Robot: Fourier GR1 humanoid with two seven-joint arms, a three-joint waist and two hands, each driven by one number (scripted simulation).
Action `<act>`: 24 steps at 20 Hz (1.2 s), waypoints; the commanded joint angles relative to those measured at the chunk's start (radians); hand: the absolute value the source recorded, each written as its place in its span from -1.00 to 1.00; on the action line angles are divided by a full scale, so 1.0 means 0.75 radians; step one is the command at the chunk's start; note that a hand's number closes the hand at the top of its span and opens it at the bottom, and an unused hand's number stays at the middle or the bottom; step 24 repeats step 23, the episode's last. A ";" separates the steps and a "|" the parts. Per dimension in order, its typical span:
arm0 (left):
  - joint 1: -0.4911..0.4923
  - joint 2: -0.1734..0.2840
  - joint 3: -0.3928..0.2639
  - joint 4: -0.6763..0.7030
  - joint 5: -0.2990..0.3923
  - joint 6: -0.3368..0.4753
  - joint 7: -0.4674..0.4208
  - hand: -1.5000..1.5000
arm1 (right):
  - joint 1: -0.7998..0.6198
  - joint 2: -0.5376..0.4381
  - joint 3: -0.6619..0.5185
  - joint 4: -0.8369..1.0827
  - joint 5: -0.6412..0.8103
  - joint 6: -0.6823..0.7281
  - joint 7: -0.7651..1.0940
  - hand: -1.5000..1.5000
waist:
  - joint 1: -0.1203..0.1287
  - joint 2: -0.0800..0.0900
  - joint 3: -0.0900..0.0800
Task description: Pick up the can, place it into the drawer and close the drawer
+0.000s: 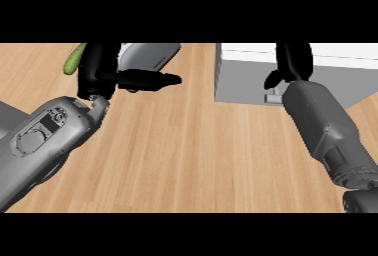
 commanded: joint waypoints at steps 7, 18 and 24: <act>0.053 0.008 0.021 -0.049 -0.019 0.007 0.002 -1.00 | -0.153 0.115 -0.241 -0.035 -0.302 0.076 -0.212 -1.00 | 0.016 0.004 0.006; 0.139 0.031 0.084 -0.045 -0.009 -0.036 -0.042 -1.00 | -0.210 0.227 -0.543 -0.086 -0.673 0.237 -0.423 -1.00 | -0.035 -0.005 0.004; 0.227 0.004 0.076 -0.091 -0.058 -0.004 -0.080 -1.00 | -0.207 0.160 -0.587 -0.066 -0.741 0.345 -0.509 -1.00 | -0.043 -0.008 0.001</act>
